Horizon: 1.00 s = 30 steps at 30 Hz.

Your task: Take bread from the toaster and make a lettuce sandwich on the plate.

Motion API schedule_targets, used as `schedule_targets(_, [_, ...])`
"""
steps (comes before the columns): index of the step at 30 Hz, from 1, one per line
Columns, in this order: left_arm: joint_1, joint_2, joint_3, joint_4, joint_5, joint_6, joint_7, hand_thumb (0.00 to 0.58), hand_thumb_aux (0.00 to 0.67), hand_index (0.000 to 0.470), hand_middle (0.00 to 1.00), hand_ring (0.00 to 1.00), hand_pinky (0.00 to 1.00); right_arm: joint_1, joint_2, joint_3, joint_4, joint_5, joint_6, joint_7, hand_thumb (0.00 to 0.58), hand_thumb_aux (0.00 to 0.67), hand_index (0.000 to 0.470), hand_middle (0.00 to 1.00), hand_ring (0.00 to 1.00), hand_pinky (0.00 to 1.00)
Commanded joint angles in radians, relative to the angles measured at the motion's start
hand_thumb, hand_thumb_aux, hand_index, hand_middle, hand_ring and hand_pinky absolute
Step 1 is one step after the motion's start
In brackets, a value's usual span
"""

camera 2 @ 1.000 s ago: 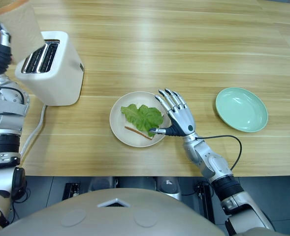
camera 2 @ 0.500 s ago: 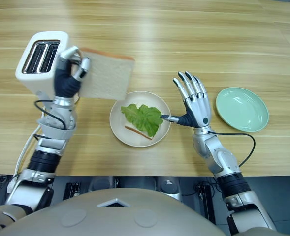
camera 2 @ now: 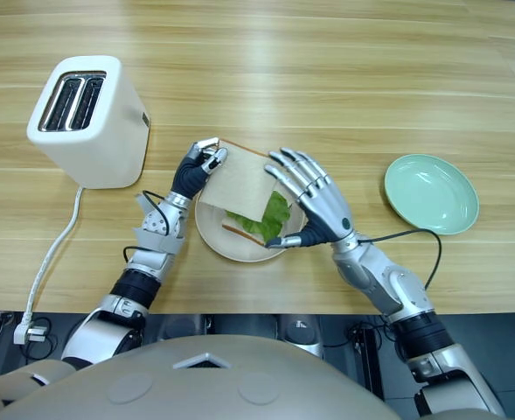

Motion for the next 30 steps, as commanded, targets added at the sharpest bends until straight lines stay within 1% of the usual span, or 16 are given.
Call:
schedule_targets(1, [0.007, -0.041, 0.003, 0.049, 0.013, 0.020, -0.004, 0.580, 0.670, 0.460, 1.00, 1.00, 1.00, 0.002, 0.004, 0.025, 0.025, 0.015, -0.026, 0.072, 0.000, 0.000, 0.000, 0.00, 0.00, 0.00])
schedule_targets(4, [-0.005, -0.074, 0.002, 0.085, 0.024, 0.028, -0.004, 0.580, 0.670, 0.460, 1.00, 1.00, 1.00, 0.003, 0.009, 0.040, 0.042, 0.026, -0.041, 0.112, 0.000, 0.000, 0.000, 0.00, 0.00, 0.00])
schedule_targets(7, [-0.013, -0.081, -0.001, 0.139, 0.062, 0.029, 0.011, 0.580, 0.670, 0.460, 1.00, 1.00, 1.00, 0.001, 0.015, 0.045, 0.058, 0.029, -0.046, 0.142, 0.000, 0.000, 0.000, 0.00, 0.00, 0.00])
schedule_targets(11, [-0.025, -0.059, -0.003, 0.216, 0.120, 0.012, 0.028, 0.580, 0.670, 0.460, 1.00, 1.00, 1.00, 0.003, 0.022, 0.055, 0.091, 0.023, -0.044, 0.172, 0.000, 0.000, 0.000, 0.00, 0.00, 0.00])
schedule_targets(16, [-0.084, -0.031, -0.024, 0.395, 0.223, -0.008, 0.098, 0.580, 0.670, 0.460, 1.00, 1.00, 1.00, 0.003, 0.024, 0.067, 0.131, 0.036, -0.047, 0.223, 0.000, 0.000, 0.000, 0.00, 0.00, 0.00])
schedule_targets(19, [-0.099, -0.028, -0.037, 0.454, 0.261, -0.026, 0.121, 0.580, 0.670, 0.460, 1.00, 1.00, 1.00, 0.004, 0.025, 0.070, 0.137, 0.048, -0.049, 0.257, 0.000, 0.000, 0.000, 0.00, 0.00, 0.00])
schedule_targets(24, [-0.130, 0.006, -0.036, 0.477, 0.313, -0.027, 0.186, 0.580, 0.670, 0.460, 1.00, 1.00, 1.00, -0.004, 0.027, 0.149, 0.296, 0.022, -0.009, 0.385, 0.000, 0.000, 0.000, 0.00, 0.00, 0.00])
schedule_targets(25, [-0.138, 0.014, -0.037, 0.477, 0.325, -0.024, 0.204, 0.514, 0.444, 0.305, 0.98, 0.98, 0.98, -0.007, 0.029, 0.163, 0.320, 0.019, -0.002, 0.407, 0.000, 0.000, 0.000, 0.00, 0.00, 0.00])
schedule_targets(26, [-0.143, 0.021, -0.039, 0.474, 0.335, -0.022, 0.214, 0.480, 0.391, 0.269, 0.92, 0.92, 0.92, -0.008, 0.029, 0.176, 0.337, 0.018, 0.004, 0.432, 0.000, 0.000, 0.000, 0.00, 0.00, 0.00])
schedule_targets(27, [-0.147, 0.027, -0.043, 0.468, 0.346, -0.023, 0.222, 0.436, 0.336, 0.231, 0.73, 0.73, 0.73, -0.008, 0.029, 0.183, 0.345, 0.022, 0.009, 0.451, 0.000, 0.000, 0.000, 0.00, 0.00, 0.00])
schedule_targets(28, [-0.150, 0.032, -0.049, 0.463, 0.360, -0.023, 0.232, 0.346, 0.244, 0.168, 0.51, 0.51, 0.51, -0.009, 0.028, 0.186, 0.348, 0.028, 0.012, 0.463, 0.000, 0.000, 0.000, 0.00, 0.00, 0.00])
schedule_targets(29, [-0.153, 0.046, -0.063, 0.449, 0.395, -0.023, 0.262, 0.036, 0.021, 0.014, 0.13, 0.13, 0.13, -0.010, 0.028, 0.189, 0.350, 0.031, 0.018, 0.476, 0.000, 0.000, 0.000, 0.00, 0.00, 0.00])
schedule_targets(30, [-0.156, 0.061, -0.074, 0.433, 0.429, -0.020, 0.295, 0.000, 0.000, 0.000, 0.00, 0.00, 0.00, -0.014, 0.027, 0.192, 0.354, 0.032, 0.022, 0.487, 0.000, 0.000, 0.000, 0.00, 0.00, 0.00])
